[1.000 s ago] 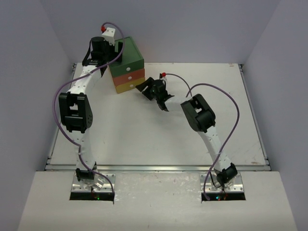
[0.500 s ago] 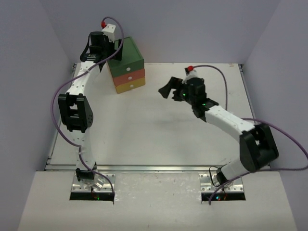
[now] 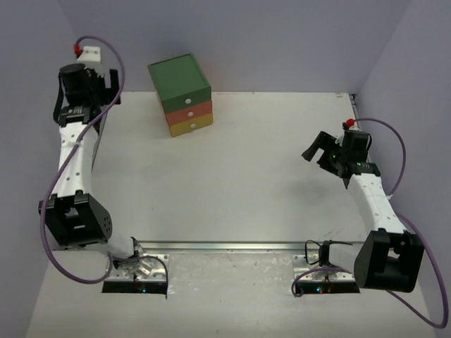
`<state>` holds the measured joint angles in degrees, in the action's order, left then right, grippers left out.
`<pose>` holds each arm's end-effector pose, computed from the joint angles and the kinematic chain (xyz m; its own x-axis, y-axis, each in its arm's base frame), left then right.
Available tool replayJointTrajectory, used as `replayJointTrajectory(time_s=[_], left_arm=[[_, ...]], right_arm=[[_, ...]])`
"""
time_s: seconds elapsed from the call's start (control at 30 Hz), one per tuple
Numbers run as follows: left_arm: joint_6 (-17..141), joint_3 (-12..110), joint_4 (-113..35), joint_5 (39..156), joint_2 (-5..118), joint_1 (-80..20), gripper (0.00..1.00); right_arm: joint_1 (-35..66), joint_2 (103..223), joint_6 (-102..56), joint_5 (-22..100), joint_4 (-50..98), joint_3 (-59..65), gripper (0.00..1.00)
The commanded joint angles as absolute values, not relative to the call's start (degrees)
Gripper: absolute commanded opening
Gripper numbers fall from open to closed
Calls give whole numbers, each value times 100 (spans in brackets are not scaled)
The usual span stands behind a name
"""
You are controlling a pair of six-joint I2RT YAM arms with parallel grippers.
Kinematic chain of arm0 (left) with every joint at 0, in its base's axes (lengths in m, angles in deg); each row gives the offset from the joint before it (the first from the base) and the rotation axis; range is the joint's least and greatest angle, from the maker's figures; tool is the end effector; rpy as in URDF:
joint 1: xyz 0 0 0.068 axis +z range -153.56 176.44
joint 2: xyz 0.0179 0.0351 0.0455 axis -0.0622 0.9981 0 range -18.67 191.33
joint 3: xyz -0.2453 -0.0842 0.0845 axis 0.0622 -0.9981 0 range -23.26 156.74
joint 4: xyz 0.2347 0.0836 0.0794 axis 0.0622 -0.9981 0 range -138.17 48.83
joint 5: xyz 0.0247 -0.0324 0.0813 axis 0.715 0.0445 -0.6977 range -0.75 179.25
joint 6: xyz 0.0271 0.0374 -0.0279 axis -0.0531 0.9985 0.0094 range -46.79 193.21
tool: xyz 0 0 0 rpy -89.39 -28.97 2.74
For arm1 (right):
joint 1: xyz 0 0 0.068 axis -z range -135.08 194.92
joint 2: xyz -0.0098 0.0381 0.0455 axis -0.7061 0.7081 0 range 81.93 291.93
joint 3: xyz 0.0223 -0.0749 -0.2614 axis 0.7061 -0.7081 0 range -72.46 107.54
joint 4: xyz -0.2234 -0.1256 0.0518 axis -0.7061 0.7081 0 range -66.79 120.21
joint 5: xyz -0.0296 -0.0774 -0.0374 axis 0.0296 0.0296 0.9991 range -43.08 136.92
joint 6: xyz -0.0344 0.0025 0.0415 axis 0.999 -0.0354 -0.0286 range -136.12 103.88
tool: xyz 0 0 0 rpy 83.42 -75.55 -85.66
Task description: Organize the makeup
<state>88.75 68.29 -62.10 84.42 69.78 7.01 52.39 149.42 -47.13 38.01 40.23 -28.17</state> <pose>0.3520 0.0688 0.4170 -0.3601 0.2042 -0.9103 -0.1717 0.9446 0.2798 0.2497 -0.0271 0.2456 -0.5429 0.5847 -0.6028 0.3394 0.8094 0.4793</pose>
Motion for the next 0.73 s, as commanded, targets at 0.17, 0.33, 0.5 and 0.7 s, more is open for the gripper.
replayJointTrajectory(time_s=[0.17, 0.33, 0.5, 0.7], left_arm=[[8758, 4261, -6253, 8696, 5871, 1366, 100], [8461, 4006, -6196, 8861, 5949, 1366, 100], [8370, 4228, -6256, 8899, 6210, 1357, 100], [8288, 4293, -6284, 8945, 6311, 1357, 100]], right_arm=[[5217, 14689, -4798, 3764, 3865, -2792, 99], [5212, 14505, -4646, 3760, 3842, -2995, 99], [5212, 14331, -4538, 3875, 3842, -3147, 99], [5212, 14232, -4661, 3826, 3812, -3150, 99]])
